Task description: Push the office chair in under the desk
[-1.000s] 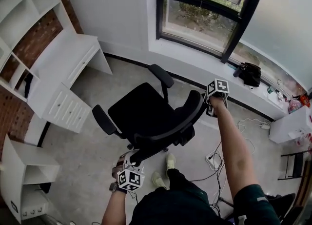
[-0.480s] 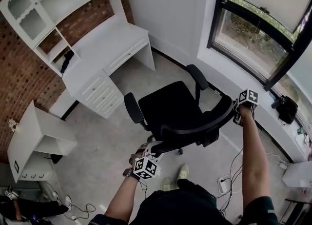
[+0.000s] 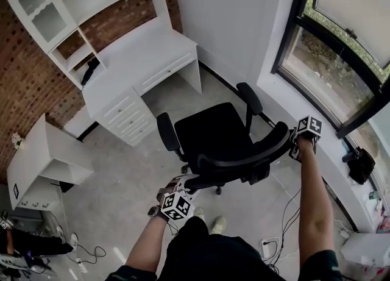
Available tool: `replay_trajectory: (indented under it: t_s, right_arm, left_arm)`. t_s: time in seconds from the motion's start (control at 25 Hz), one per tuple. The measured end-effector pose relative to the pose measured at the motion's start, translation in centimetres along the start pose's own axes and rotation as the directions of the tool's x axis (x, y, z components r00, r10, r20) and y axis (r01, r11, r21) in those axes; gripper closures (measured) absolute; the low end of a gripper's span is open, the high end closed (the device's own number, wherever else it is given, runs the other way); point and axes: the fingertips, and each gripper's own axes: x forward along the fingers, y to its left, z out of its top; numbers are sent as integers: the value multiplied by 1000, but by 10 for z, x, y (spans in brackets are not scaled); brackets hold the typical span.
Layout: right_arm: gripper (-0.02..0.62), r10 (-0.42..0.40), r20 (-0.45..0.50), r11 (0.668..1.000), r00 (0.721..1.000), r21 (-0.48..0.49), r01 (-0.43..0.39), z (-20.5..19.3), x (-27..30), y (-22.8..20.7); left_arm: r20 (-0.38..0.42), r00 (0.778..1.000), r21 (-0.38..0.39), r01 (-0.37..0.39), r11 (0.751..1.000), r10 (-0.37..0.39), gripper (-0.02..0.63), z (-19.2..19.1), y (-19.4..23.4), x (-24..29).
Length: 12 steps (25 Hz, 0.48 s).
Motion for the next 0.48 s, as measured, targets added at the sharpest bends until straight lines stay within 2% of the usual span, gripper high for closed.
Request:
replay_trajectory:
  t_s: [0.48]
  right_arm:
    - [410, 29, -27, 997, 999, -69, -31, 94, 58, 55]
  left_arm:
    - [-17, 999, -39, -39, 998, 39, 495, 3, 78, 42]
